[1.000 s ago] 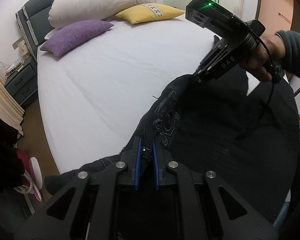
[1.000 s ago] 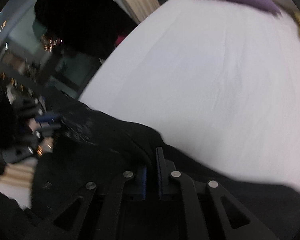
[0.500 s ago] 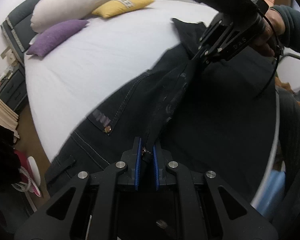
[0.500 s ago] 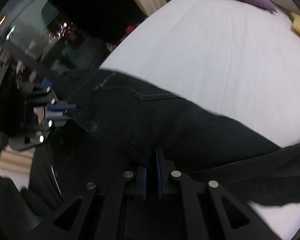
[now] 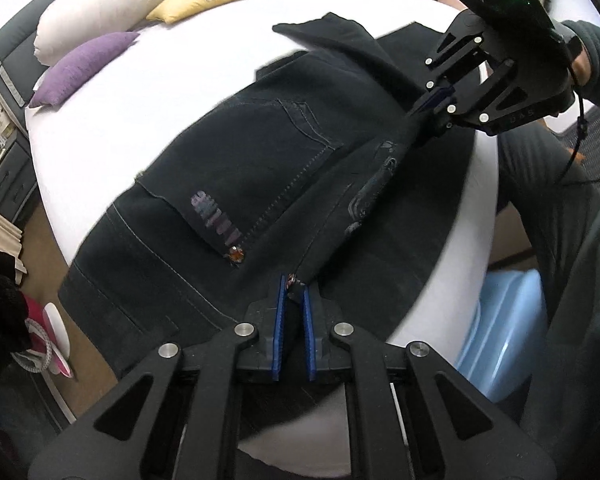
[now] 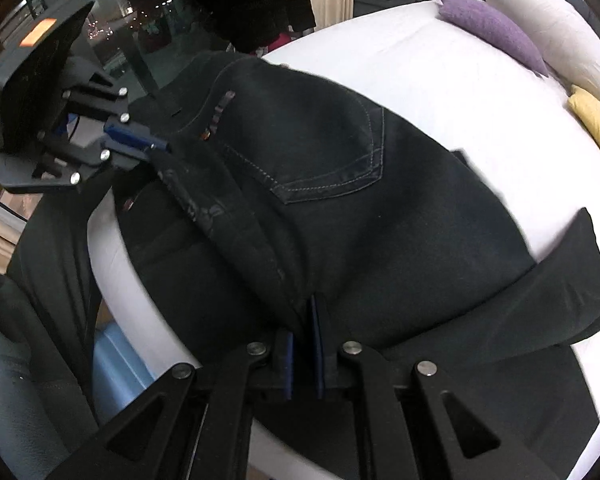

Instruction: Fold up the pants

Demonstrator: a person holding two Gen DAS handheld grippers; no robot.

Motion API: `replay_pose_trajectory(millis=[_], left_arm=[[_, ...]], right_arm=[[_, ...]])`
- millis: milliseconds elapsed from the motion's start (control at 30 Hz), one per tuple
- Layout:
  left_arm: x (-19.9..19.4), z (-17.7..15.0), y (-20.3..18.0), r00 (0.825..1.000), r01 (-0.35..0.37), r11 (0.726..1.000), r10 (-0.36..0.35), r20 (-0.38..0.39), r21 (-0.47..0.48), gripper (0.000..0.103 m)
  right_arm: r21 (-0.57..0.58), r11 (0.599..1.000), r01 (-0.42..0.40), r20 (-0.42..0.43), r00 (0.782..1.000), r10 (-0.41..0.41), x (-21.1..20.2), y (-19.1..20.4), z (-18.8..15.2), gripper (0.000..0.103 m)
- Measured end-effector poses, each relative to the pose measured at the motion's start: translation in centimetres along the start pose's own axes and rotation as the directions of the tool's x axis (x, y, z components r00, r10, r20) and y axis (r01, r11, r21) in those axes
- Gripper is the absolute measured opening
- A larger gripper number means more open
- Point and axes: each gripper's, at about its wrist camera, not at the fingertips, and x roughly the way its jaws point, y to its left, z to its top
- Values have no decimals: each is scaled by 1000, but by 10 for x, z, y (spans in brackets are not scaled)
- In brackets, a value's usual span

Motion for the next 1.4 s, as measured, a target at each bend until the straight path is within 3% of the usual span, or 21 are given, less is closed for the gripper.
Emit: replay_pose_trajectory(millis=[467,667,867,967,1000,1033,1067,1100,1133,1167,1267,1400], left_arm=[[-12,-21,-17,1000,8,999,-7,-4,34,7],[-15,-28,-18,1000,7,1000,-7,9,17,7],[-1,-35,-17,999,1,1000,-1,-37,12,14],[-5,-35,-13,998,8,1000,-9,-60,-12,25],[-8,-36,-10,998,14,1000,-15,-66,-19,36],[-12,-38,-7,997,13,1000,-15,-72,-28,71],[-16,-40,-5,997,13,999,-16,-80,-37,87],[-22,-43,-1,997,14,999,-17,-78,-47,93],[-29,-45,4,997,20,998,-25,-74,-59,93],[-34,-46,7,997,20,997,-26,-75,-71,93],[-55,-41,21,1000,-15,990,12,-22,-141,93],[-61,-5,14,996,24,985,-9,86,-172,93]], right_arm=[[-4,996,87,25,996,-87,3,10,17,10],[1,994,106,38,994,-106,7,27,-9,10],[-1,991,135,34,990,-135,9,44,-33,12],[47,989,139,59,988,-142,6,44,-37,13],[57,989,134,64,988,-137,4,42,-38,14],[71,990,125,65,989,-130,2,41,-40,18],[86,990,111,63,991,-117,1,38,-41,27],[105,992,77,62,995,-83,-3,35,-42,36],[114,992,49,68,996,-57,-7,34,-44,54],[121,992,36,87,995,-46,-15,34,-46,56],[164,987,0,150,988,-25,-37,30,-48,56],[291,944,-153,278,958,70,-56,6,-38,55]])
